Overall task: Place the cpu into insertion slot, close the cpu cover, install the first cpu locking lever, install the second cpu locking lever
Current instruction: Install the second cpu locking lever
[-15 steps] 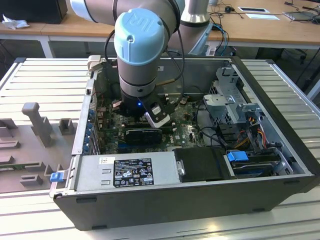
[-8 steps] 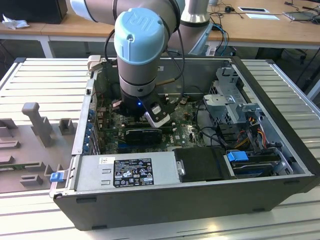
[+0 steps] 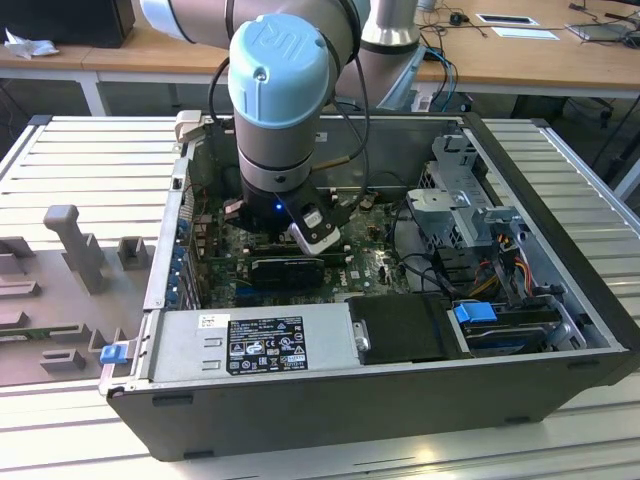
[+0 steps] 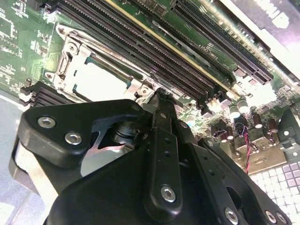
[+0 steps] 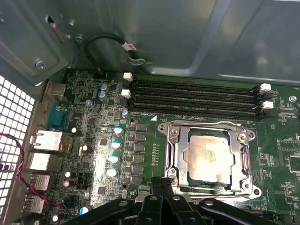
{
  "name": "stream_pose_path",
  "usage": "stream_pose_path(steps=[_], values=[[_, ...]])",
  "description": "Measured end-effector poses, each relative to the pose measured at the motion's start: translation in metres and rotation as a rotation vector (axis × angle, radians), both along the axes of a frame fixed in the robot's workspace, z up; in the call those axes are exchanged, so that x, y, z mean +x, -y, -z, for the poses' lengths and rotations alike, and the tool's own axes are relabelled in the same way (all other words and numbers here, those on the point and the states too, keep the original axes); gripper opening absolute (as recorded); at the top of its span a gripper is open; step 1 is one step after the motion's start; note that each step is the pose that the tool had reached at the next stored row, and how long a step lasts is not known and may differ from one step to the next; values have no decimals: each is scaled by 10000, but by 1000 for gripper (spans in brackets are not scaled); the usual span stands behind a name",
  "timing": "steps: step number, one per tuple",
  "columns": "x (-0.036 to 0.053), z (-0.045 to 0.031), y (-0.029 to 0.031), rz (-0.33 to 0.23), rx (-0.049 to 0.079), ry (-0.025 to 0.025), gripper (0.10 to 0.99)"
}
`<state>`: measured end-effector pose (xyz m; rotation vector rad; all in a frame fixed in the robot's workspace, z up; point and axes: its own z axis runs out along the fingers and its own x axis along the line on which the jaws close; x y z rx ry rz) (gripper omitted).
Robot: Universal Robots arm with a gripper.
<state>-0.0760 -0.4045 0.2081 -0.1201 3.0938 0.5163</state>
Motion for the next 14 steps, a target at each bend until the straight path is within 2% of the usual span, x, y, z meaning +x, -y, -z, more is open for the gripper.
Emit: stream_pose_path(steps=[14], values=[[0,-6,2,0,48,-1,106]])
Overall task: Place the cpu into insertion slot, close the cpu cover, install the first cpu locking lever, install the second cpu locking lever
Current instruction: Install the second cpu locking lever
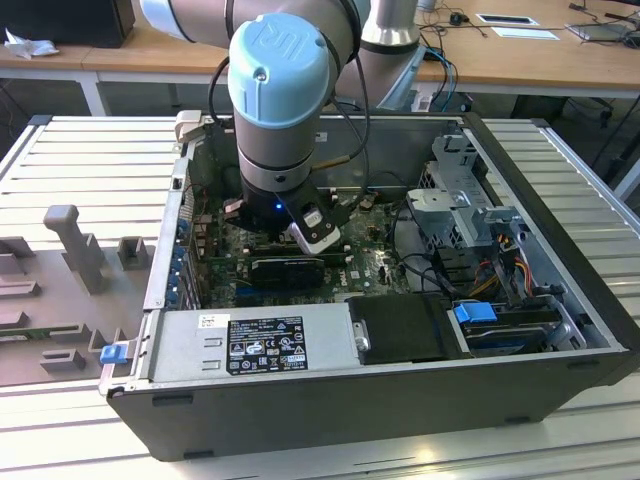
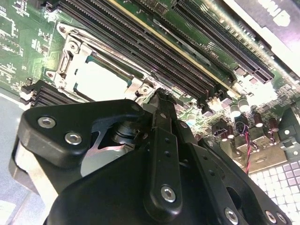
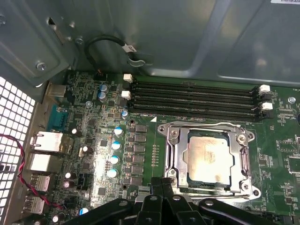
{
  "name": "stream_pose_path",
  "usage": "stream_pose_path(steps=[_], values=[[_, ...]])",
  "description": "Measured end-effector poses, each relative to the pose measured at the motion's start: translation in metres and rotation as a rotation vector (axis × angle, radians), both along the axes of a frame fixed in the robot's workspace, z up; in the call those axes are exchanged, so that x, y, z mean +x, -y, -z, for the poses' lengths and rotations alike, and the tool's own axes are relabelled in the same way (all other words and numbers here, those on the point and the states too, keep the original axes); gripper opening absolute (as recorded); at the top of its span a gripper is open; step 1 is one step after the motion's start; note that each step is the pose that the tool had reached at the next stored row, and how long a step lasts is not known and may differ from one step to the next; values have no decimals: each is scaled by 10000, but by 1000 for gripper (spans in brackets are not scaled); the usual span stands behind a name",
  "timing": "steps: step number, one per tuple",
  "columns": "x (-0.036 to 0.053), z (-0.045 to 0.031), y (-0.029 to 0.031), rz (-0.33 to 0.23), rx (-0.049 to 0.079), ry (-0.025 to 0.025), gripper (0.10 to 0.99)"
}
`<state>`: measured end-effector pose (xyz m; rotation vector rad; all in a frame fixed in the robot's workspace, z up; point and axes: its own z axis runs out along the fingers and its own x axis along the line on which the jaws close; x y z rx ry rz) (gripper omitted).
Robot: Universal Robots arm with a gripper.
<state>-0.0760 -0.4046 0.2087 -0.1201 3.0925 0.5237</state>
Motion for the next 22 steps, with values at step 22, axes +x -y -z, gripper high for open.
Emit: stream_pose_path(steps=[22], values=[[0,-180,0,0,65,-4,106]])
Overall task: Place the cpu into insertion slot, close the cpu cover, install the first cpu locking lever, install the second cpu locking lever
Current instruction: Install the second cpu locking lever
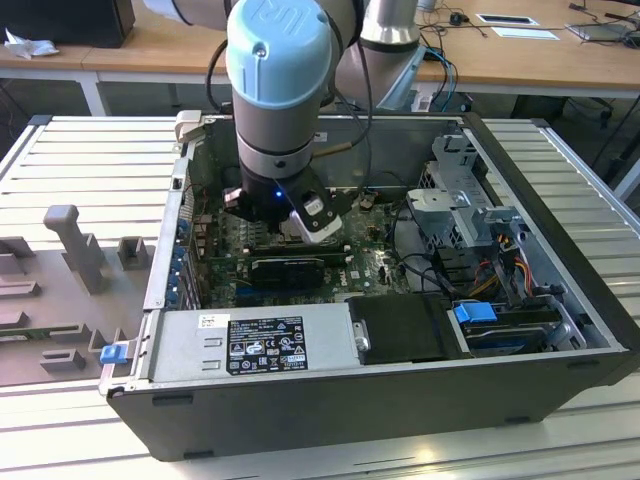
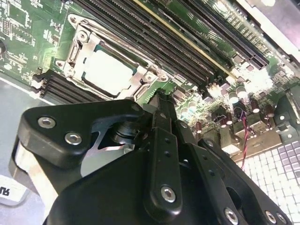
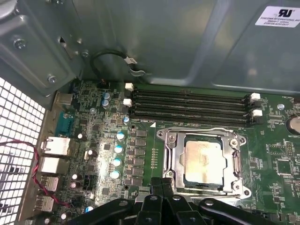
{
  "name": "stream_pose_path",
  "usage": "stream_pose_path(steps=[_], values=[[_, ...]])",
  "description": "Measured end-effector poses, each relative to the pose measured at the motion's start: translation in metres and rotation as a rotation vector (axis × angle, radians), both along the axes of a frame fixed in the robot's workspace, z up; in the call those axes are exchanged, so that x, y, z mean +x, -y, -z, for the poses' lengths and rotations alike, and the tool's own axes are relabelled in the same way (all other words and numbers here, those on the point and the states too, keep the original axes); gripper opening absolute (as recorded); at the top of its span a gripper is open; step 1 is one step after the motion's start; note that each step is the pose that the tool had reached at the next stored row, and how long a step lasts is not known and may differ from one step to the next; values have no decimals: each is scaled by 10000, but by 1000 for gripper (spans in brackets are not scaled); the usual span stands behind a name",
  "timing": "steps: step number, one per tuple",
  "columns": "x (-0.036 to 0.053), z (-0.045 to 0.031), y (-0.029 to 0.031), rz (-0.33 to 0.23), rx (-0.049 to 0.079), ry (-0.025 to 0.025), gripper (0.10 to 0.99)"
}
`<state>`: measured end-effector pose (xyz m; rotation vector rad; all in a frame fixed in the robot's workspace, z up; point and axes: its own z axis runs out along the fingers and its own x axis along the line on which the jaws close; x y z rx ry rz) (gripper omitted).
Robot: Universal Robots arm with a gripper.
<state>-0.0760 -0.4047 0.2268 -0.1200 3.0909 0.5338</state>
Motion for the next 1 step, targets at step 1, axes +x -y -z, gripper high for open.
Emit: stream_pose_path(steps=[1], values=[[0,-7,0,0,6,0,106]])
